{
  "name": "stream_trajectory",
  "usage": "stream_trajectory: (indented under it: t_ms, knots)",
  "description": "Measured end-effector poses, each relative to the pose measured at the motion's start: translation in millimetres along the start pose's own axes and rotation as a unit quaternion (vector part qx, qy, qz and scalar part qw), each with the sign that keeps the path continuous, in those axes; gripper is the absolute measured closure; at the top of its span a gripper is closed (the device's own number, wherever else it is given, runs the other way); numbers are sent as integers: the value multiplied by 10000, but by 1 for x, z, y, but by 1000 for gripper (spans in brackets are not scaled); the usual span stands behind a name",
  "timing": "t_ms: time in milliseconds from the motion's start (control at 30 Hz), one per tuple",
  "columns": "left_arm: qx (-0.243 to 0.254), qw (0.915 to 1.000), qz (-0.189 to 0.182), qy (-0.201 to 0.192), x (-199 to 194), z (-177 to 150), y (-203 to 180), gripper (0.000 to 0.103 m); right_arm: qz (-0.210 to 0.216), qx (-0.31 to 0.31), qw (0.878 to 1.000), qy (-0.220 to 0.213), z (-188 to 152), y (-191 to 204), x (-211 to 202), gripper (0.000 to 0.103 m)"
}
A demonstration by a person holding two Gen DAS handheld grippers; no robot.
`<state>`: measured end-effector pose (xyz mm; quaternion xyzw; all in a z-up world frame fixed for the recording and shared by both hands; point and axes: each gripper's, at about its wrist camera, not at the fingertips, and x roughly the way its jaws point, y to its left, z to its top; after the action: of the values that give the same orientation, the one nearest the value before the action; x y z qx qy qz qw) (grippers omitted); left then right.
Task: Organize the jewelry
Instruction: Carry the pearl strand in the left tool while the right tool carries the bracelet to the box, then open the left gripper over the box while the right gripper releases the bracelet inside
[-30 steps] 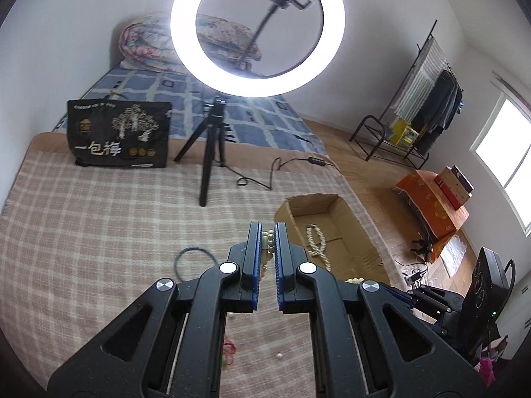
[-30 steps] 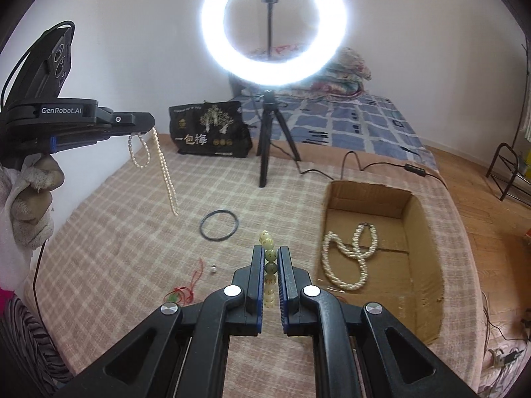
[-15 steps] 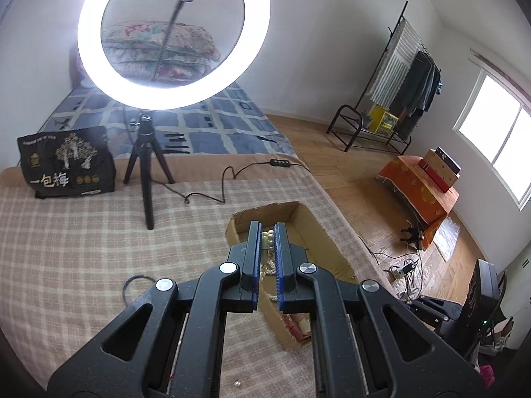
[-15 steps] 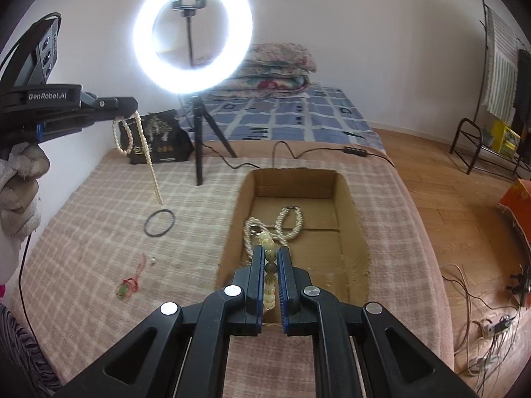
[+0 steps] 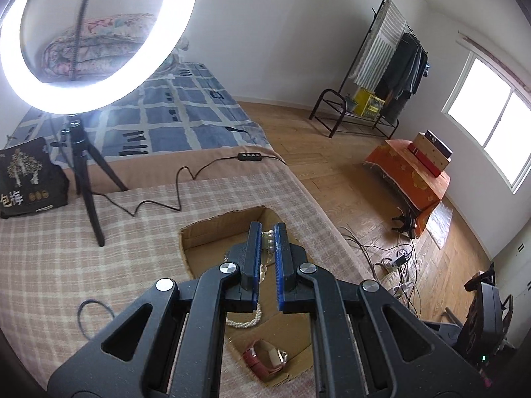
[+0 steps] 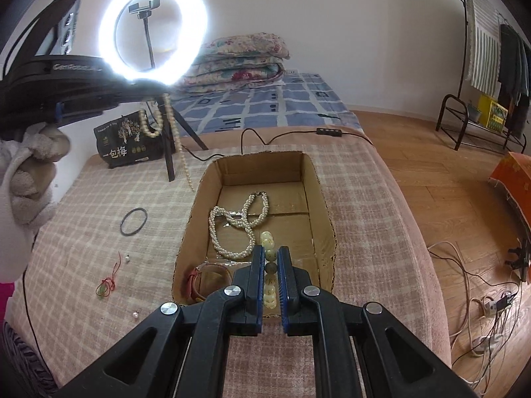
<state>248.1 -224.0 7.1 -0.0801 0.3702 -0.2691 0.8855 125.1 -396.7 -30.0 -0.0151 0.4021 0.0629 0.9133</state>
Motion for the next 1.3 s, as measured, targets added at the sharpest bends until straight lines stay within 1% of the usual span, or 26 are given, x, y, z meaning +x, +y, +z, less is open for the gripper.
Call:
stream_trajectory:
  t_ms: [200,400,533,733,800,833,867,900,933,967,1000,1033,1067,1200,1233,1300]
  knots:
    - [147,9998,-15,165,37,10,-23,98,86,48,9999,74,-1,2,7,98]
    - [281,9990,9,347,68,11,-39,98,178,48,9997,133,-1,6,13,98]
    - [353,9983,54,451,80,10,-46,98,215,57,9996,177,-2,7,16,98]
    - [416,9980,86,462,85,10,-49,98,291,38,9994,178,-3,11,18,96]
    - [451,9980,93,439,83,10,-50,98,313,39,9994,144,-3,12,16,90]
    - [473,9980,102,417,82,11,-50,98,349,48,9993,119,-3,13,15,80]
    - [492,9979,113,410,80,11,-50,97,365,53,9993,104,-2,13,14,76]
    - [521,9978,125,403,80,11,-51,95,378,58,9992,91,-1,14,12,75]
    - [542,9976,140,397,78,11,-52,80,391,56,9992,97,-1,16,12,72]
    - [557,9976,144,376,76,11,-52,59,391,50,9992,109,-1,16,12,66]
    - [581,9977,147,311,73,11,-53,54,375,42,9992,117,-1,18,12,60]
    - [613,9976,181,253,69,10,-53,53,343,37,9994,96,-1,18,11,48]
    - [646,9974,199,230,67,10,-54,53,314,22,9995,60,-1,19,10,41]
    - [667,9973,246,198,58,10,-54,53,286,-32,9996,17,0,21,7,41]
    - [655,9973,256,192,56,10,-53,53,272,-30,9996,6,0,21,7,38]
    - [635,9974,284,184,50,11,-52,53,229,-32,9997,-28,2,22,4,27]
